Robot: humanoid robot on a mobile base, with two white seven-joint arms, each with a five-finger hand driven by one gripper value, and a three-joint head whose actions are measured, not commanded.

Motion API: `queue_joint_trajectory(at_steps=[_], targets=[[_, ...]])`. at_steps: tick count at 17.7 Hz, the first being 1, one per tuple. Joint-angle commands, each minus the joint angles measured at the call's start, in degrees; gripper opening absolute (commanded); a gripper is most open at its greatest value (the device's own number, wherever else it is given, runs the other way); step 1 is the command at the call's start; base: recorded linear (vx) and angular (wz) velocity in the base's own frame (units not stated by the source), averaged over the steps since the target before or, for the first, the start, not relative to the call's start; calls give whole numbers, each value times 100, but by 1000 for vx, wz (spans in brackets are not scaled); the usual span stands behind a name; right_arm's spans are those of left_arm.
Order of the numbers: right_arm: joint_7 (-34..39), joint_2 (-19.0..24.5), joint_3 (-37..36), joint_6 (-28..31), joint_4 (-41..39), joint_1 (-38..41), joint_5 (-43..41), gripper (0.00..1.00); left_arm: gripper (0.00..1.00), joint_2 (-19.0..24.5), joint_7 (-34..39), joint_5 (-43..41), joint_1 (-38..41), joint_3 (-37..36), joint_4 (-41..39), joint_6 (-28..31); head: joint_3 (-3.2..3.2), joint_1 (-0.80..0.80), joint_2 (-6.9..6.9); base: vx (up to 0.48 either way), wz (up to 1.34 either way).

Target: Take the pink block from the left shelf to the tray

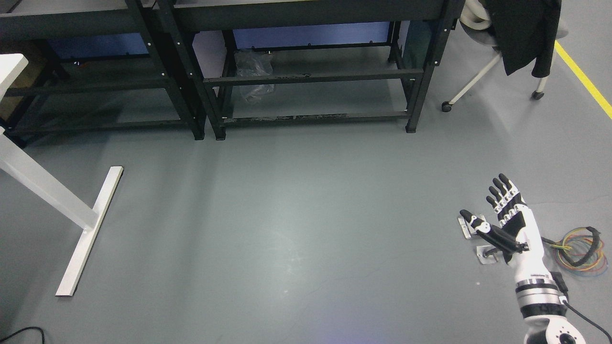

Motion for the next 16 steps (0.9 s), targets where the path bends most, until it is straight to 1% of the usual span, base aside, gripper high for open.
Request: queue_joint_trajectory(at_steps=[1, 11, 16], targets=[[-46, -106, 0, -5, -8, 0, 0, 100, 100, 100, 1, 0, 114, 0, -100, 0, 0, 0, 0, 0, 0], [-46, -106, 0, -5, 0, -44, 0, 100, 100, 100, 1, 0, 114, 0, -100, 0, 0, 0, 0, 0, 0], [-38, -106, 0, -136, -8, -61, 0, 100, 100, 100, 1, 0, 114, 0, -100, 0, 0, 0, 0, 41, 19]])
